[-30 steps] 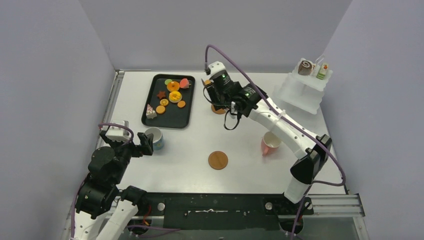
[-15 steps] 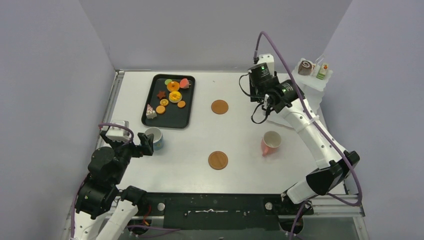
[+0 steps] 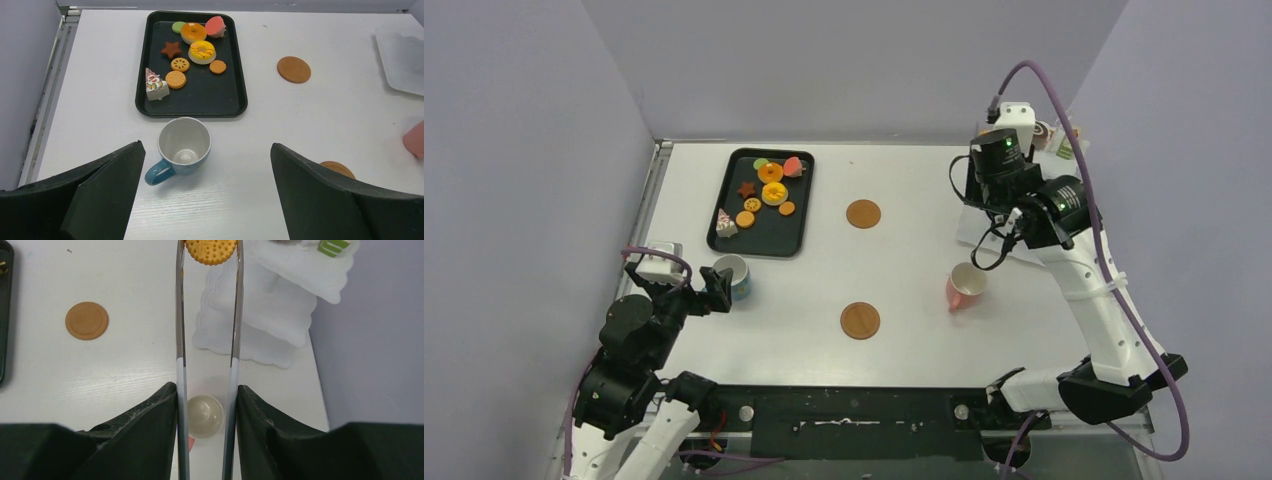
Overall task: Serve the afternoon tea
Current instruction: Place the desert on the desert table.
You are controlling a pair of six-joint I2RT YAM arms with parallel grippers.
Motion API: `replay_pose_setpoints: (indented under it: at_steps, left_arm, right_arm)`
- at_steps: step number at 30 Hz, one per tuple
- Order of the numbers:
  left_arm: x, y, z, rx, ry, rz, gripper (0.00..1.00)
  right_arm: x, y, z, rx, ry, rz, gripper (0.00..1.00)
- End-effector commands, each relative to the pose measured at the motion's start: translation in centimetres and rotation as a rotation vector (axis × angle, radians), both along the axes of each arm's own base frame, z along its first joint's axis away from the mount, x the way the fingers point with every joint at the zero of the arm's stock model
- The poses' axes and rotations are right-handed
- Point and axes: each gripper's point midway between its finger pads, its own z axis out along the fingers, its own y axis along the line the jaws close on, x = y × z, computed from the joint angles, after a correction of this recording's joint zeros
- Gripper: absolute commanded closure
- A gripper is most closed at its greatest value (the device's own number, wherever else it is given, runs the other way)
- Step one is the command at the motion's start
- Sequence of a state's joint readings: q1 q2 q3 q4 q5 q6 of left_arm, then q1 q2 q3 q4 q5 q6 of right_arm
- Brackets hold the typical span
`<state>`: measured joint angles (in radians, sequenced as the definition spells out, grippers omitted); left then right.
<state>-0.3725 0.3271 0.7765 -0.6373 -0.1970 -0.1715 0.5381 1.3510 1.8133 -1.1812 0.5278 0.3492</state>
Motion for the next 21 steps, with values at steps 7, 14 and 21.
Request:
replay_pose_setpoints:
  at_steps: [7,14,21]
  left_arm:
    - [0.2,-0.4,1.7,-0.017,-0.067,-0.018,0.03]
    - [0.2,-0.4,1.7,-0.016,-0.065,-0.019,0.03]
    - [0.2,-0.4,1.6,-0.013,-0.063,-0.018,0.03]
  right_arm:
    - [-0.7,-6.0,2.5,-0.005,-0.067,-0.181,0.65]
    - [0.0,-8.9,1.5,0.040,-0.039,-0.237,0.65]
    - [0.9,-10.5,0.7,0.068,-0.024,-0.267,0.65]
